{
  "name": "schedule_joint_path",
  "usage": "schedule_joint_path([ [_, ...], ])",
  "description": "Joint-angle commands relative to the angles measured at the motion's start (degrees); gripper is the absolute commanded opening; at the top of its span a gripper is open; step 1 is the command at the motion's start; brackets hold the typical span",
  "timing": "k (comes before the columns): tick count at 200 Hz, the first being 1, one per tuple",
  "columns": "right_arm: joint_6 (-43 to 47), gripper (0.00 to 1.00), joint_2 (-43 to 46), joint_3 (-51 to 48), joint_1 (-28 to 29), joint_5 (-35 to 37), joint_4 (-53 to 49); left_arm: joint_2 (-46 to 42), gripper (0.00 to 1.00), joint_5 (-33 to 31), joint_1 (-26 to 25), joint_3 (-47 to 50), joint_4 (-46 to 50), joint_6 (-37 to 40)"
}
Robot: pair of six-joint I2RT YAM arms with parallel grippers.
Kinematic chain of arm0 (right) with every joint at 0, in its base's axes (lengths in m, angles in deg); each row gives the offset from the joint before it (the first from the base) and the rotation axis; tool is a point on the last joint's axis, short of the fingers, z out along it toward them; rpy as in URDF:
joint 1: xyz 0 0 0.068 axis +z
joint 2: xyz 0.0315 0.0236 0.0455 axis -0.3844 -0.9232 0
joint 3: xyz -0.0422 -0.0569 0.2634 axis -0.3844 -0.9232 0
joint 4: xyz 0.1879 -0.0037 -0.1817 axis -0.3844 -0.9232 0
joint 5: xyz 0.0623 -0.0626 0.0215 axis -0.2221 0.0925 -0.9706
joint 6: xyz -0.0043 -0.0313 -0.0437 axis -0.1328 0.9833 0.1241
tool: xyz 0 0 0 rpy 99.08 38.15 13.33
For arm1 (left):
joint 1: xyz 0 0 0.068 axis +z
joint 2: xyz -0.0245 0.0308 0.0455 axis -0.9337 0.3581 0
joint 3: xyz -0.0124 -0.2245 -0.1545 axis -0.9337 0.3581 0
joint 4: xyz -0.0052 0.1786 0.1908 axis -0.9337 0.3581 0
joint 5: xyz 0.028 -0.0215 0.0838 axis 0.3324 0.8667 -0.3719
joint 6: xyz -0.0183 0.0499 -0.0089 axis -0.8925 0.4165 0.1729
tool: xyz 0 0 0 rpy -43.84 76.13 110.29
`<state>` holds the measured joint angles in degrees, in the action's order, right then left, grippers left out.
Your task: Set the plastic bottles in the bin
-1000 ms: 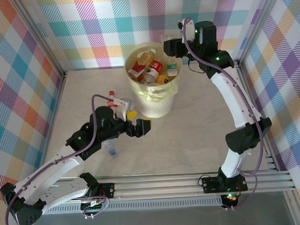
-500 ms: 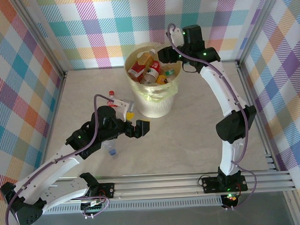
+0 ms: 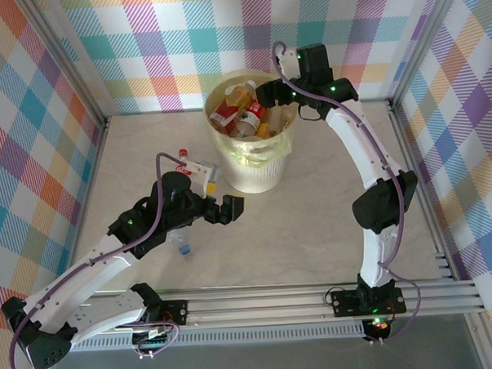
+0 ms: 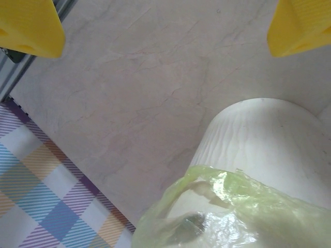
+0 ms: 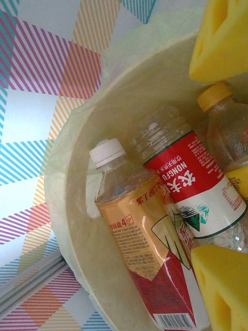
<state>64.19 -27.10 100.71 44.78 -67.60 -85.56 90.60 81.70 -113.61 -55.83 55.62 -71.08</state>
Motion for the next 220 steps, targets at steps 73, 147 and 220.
schedule_joint_path([
  [73,-1.97,0.86,17.74,-13.88,0.50,-4.25,4.27,-1.55,1.00,-10.22,-0.67,0.18,7.65,3.82],
  [147,-8.83,0.96,40.78,-40.87,0.50,-16.68,11.22,2.66,1.00,-23.28,-0.02,1.77,13.84,-0.09],
  [220,-12.22,1.00,59.69,-58.75,1.51,-25.01,11.40,8.42,1.00,-13.20,13.86,3.68,11.58,-7.09],
])
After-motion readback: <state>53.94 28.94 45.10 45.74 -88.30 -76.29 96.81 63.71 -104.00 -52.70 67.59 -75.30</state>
